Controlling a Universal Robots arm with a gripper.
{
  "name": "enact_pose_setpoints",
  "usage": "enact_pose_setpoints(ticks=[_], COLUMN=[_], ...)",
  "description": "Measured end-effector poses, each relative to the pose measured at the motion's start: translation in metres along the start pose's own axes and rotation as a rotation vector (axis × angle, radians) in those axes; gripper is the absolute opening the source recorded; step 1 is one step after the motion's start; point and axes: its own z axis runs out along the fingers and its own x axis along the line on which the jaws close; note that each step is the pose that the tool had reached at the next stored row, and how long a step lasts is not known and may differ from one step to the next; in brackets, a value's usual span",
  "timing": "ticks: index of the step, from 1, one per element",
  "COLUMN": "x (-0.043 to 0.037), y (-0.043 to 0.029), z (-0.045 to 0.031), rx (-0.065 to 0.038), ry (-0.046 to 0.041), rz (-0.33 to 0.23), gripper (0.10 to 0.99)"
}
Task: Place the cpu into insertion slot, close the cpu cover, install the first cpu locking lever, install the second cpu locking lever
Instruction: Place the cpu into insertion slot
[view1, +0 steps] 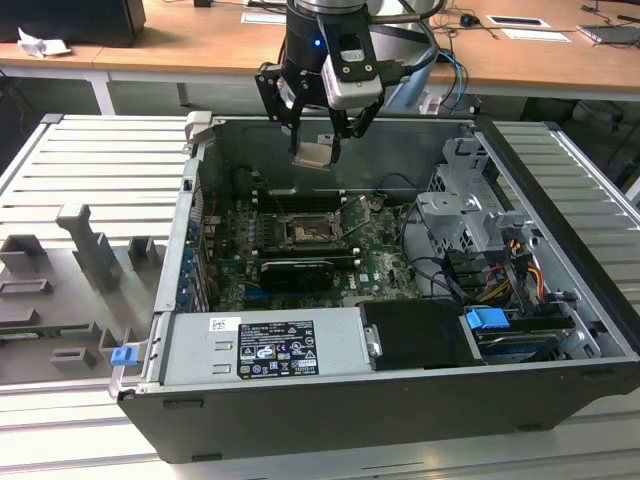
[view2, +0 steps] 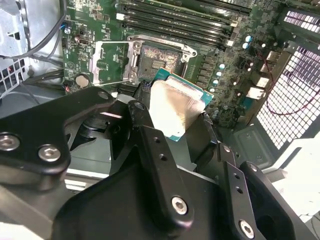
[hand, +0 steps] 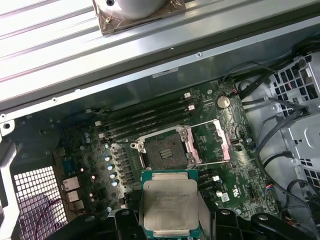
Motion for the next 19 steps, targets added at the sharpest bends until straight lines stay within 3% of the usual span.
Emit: enact_pose_setpoints(ticks=[10, 19], x=[0.0, -0.0001], y=[-0.0001, -0.0005], z=[0.001, 0.0056], rx=[-0.002, -0.002], ry=[-0.0077, -0.0091], rz=[0.09, 0.104], gripper=[0.529, 0.529])
